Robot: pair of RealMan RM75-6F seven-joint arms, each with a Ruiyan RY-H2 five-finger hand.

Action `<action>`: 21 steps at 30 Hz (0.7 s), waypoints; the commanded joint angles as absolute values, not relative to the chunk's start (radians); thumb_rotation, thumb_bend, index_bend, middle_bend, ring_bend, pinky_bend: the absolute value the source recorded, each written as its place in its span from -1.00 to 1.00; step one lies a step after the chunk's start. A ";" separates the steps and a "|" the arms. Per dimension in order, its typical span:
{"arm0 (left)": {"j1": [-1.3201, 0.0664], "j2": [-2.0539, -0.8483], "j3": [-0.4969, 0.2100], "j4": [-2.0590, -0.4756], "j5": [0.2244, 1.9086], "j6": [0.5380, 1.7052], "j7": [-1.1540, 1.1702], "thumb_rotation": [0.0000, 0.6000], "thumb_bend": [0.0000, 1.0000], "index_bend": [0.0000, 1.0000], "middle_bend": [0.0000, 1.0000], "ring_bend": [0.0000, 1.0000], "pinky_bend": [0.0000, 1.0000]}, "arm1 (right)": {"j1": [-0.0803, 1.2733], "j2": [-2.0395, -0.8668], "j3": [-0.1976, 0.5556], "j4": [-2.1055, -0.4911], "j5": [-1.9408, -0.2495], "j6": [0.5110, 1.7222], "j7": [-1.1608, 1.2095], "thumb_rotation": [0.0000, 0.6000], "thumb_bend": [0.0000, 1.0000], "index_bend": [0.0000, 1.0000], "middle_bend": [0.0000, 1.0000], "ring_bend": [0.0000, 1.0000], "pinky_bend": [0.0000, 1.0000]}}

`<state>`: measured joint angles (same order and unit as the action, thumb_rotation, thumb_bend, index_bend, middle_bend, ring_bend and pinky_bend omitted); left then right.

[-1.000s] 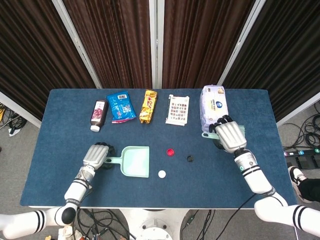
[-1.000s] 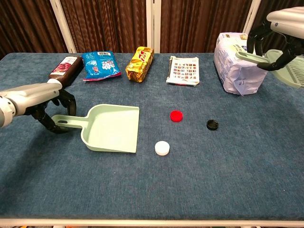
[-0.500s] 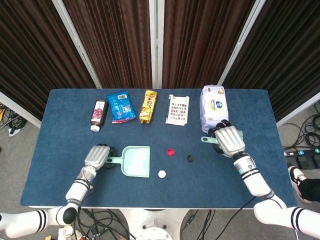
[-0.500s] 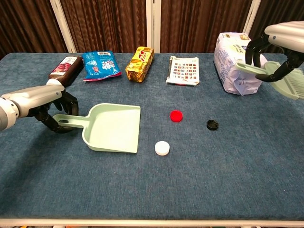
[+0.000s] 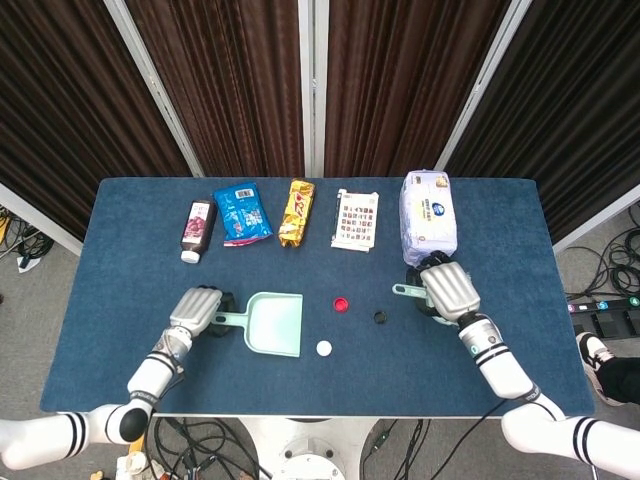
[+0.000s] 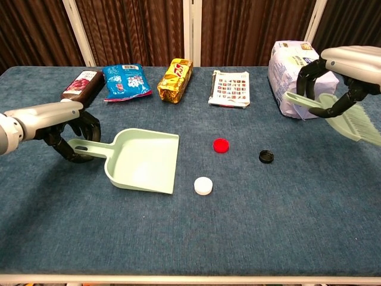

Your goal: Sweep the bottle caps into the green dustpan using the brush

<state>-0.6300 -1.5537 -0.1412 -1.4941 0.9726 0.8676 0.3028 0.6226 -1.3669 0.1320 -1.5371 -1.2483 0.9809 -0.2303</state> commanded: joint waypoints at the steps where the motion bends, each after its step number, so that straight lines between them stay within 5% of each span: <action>1: -0.637 -1.549 -0.142 -1.495 0.976 0.864 0.299 1.00 -0.18 0.12 0.01 -0.33 -0.44 | 0.630 -1.401 0.129 -1.512 -1.277 0.958 -0.148 1.00 -0.08 0.20 0.21 -0.47 -0.67; 21: -0.701 -1.522 -0.135 -1.497 0.908 0.809 0.317 1.00 -0.18 0.13 0.02 -0.33 -0.44 | 0.754 -1.775 0.118 -1.101 -1.544 1.004 0.280 1.00 0.05 0.24 0.23 -0.47 -0.67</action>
<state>-0.6989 -1.5239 -0.1356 -1.4957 0.9098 0.8107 0.3180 0.7346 -1.7450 0.1169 -1.1336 -1.5249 0.9976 0.2590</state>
